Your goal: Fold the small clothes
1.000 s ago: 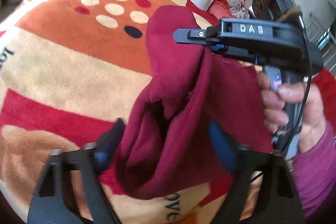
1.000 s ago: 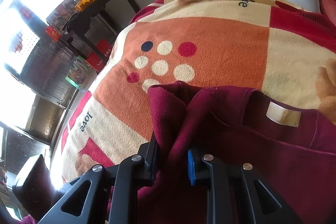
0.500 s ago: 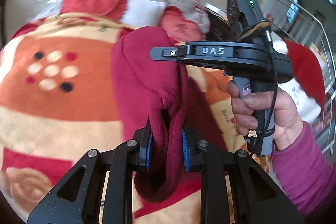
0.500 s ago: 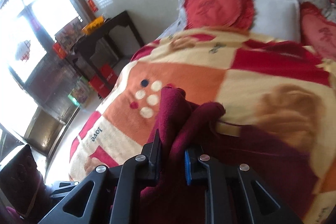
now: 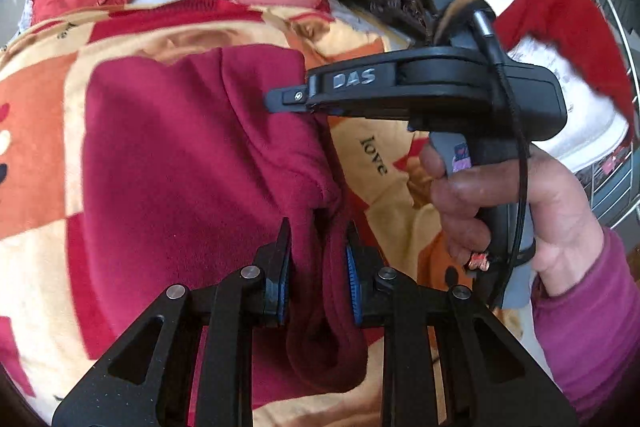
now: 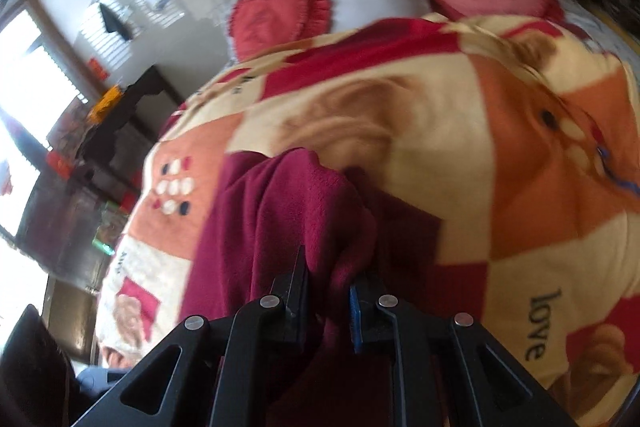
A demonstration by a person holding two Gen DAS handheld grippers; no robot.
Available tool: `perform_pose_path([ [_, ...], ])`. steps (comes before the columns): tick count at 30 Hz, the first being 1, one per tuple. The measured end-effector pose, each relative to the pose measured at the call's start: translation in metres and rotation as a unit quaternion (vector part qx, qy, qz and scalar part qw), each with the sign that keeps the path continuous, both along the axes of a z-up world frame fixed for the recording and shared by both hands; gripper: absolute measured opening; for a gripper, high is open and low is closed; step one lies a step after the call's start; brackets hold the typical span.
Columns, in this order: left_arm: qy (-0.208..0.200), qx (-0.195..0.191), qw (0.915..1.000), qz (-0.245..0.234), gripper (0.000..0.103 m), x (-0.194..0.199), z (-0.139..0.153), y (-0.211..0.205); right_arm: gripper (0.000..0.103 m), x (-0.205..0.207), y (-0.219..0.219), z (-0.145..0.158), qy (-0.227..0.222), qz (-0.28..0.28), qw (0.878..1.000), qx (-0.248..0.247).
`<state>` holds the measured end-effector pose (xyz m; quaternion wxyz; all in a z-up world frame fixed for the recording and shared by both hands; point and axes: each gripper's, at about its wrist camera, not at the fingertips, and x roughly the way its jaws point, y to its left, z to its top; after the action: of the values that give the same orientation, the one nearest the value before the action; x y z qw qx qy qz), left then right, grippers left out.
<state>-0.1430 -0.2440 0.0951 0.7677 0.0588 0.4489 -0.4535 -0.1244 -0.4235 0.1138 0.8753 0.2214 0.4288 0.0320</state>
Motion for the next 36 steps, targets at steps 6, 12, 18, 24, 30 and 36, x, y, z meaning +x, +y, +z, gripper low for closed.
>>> perform_pose_path([
  [6, 0.021, 0.028, 0.9989, -0.033, 0.056, -0.012, 0.014, 0.016, 0.036, -0.011, -0.018, -0.026, 0.011, -0.040, 0.998, 0.055],
  [12, -0.102, 0.033, 0.9941, -0.012, 0.067, -0.023, 0.044, 0.068, 0.050, -0.051, -0.013, 0.002, -0.012, -0.043, 0.998, 0.039],
  [18, -0.091, 0.091, 0.9903, 0.054, 0.067, 0.006, 0.004, 0.076, 0.049, -0.067, 0.026, 0.008, -0.025, 0.009, 0.999, 0.036],
  [24, -0.039, 0.098, 0.9924, 0.064, 0.067, 0.011, -0.029, 0.074, 0.033, -0.073, 0.055, -0.030, 0.039, 0.032, 0.994, -0.102],
  [30, -0.069, 0.065, 0.9934, 0.066, 0.067, -0.003, -0.001, 0.073, 0.056, -0.078, 0.015, 0.000, -0.027, -0.015, 1.000, -0.004],
  [36, -0.064, 0.055, 0.9960, 0.027, 0.067, -0.020, 0.000, 0.051, 0.052, -0.022, -0.022, -0.019, 0.003, -0.078, 0.996, 0.042],
])
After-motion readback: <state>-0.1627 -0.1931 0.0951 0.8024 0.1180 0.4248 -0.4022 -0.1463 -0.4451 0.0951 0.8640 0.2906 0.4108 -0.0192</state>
